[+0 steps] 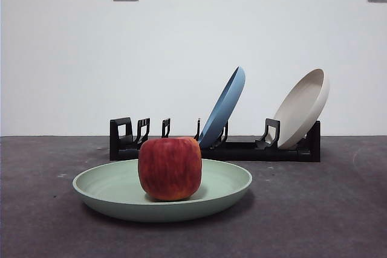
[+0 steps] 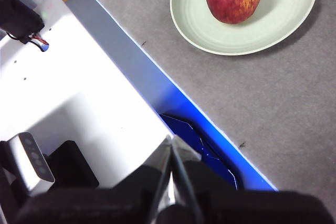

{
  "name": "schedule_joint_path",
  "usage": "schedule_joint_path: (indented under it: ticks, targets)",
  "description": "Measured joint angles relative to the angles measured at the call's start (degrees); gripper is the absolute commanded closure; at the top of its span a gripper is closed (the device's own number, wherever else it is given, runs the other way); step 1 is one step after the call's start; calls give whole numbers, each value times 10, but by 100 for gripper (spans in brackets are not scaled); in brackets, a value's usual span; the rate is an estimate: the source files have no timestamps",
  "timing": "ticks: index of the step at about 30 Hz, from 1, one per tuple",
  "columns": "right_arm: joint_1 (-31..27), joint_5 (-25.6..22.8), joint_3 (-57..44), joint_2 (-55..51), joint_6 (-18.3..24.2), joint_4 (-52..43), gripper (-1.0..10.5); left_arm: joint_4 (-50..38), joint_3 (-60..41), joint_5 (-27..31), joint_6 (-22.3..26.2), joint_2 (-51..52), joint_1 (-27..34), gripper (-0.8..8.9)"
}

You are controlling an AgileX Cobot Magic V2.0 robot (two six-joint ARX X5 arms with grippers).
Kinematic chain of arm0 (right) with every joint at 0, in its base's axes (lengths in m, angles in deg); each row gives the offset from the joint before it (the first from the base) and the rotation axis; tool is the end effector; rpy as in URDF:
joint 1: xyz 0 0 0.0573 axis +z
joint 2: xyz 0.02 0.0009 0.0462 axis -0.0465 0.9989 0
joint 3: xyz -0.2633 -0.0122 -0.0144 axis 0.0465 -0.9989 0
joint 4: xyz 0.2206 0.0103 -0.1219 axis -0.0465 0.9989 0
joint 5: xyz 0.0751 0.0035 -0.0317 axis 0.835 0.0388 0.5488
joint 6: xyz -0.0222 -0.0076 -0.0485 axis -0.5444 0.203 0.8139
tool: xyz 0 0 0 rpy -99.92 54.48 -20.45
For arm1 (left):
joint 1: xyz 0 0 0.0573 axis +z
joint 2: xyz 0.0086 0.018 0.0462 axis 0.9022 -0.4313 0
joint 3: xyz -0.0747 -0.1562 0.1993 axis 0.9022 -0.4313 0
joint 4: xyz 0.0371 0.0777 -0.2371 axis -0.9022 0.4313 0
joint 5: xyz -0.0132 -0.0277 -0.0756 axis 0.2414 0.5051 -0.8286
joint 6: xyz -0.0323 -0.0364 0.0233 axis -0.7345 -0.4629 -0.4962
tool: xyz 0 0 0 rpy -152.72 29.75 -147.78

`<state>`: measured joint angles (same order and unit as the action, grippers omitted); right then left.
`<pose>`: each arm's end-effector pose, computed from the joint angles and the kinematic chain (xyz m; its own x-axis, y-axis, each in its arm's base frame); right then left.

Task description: Take the green plate from the plate rack,put the plate on the table,take the apple from the table,put the apple in the plate

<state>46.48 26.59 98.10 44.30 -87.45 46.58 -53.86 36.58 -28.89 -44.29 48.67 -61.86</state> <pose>0.0684 0.0895 0.3106 0.2380 0.6296 -0.7396 -0.7707 0.5858 0.2507 0.0954 0.0037 0.1597 0.9926 0.0221 -0.1191 -0.0218 0.9998 0.0035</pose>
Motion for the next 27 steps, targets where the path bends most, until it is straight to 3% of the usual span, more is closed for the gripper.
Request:
schedule_joint_path:
  ticks: [13,27]
  targets:
    - [0,0,0,0,0,0,946,40,-2,-2,-56,0,0,815]
    - [0,0,0,0,0,0,946,40,-2,-2,-61,0,0,815]
